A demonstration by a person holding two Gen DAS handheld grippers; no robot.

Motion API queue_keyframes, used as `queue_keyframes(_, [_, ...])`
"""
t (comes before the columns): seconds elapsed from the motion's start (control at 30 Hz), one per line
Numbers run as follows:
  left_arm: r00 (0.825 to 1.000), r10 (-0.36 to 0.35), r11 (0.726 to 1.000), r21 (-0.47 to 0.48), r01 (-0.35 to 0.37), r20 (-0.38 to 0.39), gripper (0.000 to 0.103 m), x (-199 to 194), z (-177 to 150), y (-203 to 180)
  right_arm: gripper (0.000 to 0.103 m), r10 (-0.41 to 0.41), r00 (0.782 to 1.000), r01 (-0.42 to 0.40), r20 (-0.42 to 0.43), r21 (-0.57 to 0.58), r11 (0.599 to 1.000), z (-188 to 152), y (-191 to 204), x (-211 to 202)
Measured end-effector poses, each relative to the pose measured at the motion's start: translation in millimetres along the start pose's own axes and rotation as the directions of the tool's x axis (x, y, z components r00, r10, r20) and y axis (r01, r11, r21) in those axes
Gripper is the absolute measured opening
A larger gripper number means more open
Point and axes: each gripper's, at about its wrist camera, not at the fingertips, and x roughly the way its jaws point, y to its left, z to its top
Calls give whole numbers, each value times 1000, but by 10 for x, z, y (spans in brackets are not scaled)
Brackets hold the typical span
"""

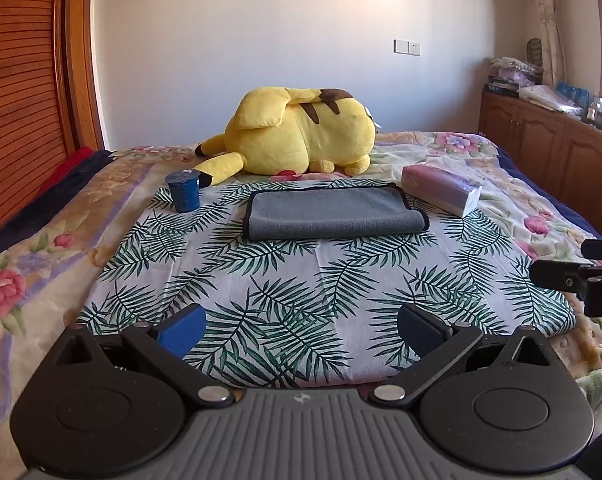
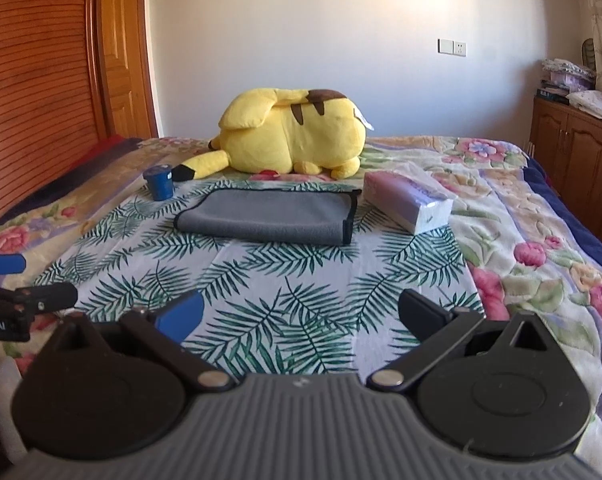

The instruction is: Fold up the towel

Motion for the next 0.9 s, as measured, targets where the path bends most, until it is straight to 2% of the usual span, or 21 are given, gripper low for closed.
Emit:
queue_keyframes(0.37, [1000, 12, 1000, 7, -12, 26, 87, -9, -11, 15, 103, -1, 1000, 1, -2, -8, 1000, -32, 25, 34])
queue_keyframes(0.9, [987, 41, 999, 5, -42, 153, 87, -227, 49, 28, 103, -29, 996, 27, 88, 23, 999, -8, -37, -75])
